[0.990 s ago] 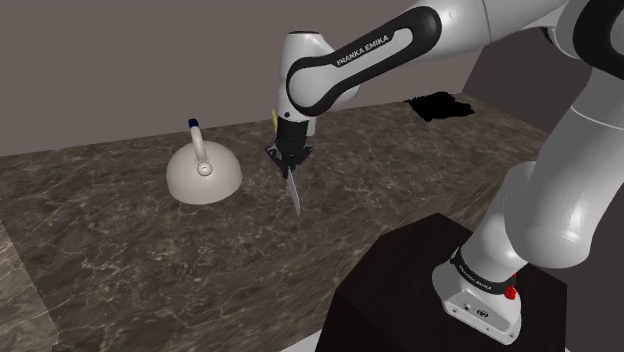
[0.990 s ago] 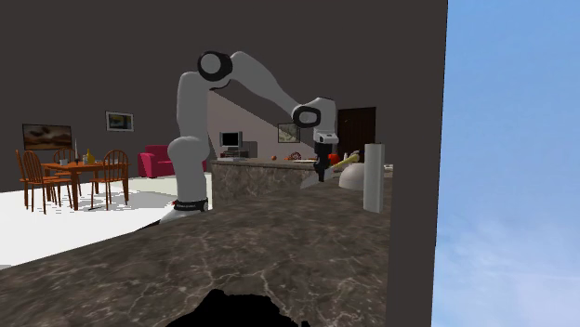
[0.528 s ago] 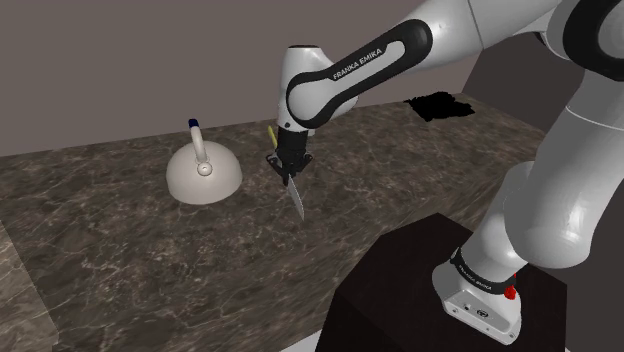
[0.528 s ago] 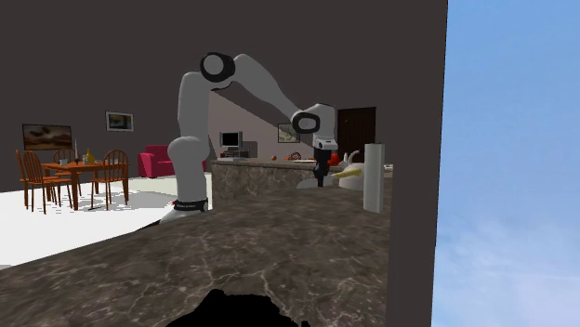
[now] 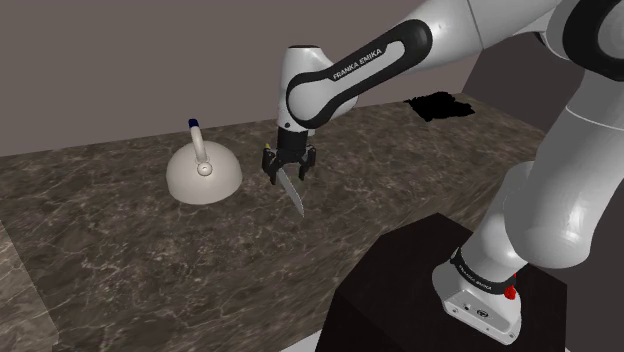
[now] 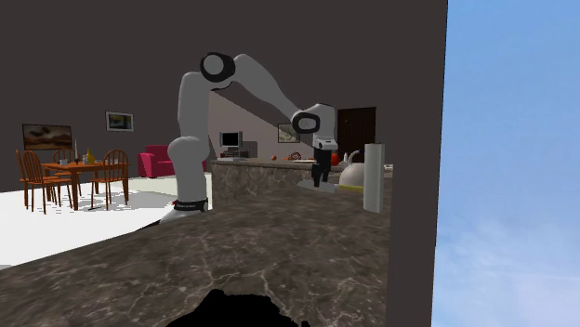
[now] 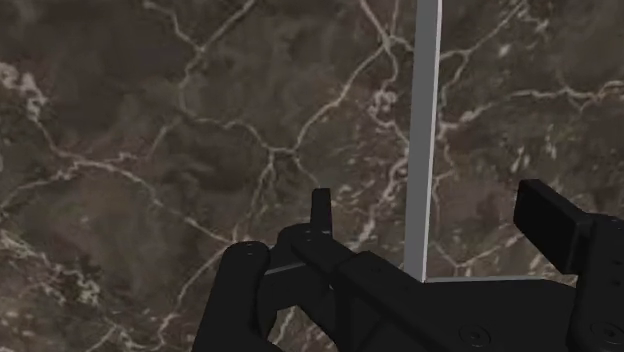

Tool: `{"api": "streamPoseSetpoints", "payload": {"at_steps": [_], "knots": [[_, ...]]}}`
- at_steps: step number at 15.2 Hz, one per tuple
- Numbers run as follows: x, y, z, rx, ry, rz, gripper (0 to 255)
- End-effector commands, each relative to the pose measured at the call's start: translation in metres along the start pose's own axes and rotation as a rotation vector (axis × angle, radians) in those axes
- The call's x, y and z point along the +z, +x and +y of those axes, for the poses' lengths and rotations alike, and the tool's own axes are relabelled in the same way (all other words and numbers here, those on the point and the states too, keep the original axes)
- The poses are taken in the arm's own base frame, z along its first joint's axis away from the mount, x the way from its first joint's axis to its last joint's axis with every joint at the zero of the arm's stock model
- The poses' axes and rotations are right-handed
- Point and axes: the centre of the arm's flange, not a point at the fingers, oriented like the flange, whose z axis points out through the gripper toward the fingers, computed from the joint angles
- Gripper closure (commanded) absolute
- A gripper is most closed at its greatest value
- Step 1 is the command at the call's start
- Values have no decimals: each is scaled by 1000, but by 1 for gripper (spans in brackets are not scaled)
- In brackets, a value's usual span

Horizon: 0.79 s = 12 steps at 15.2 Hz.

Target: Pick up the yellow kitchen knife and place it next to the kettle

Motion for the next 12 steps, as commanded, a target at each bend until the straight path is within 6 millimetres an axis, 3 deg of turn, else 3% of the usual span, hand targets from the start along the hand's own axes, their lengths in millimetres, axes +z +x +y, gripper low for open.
{"api": "streamPoseSetpoints", "payload": {"at_steps": [1,2,6,12], "knots": [[0,0,0,0,0,0,0],[0,0,0,0,0,0,0],[-50,0,0,0,0,0,0],[-50,0,0,0,0,0,0]]}}
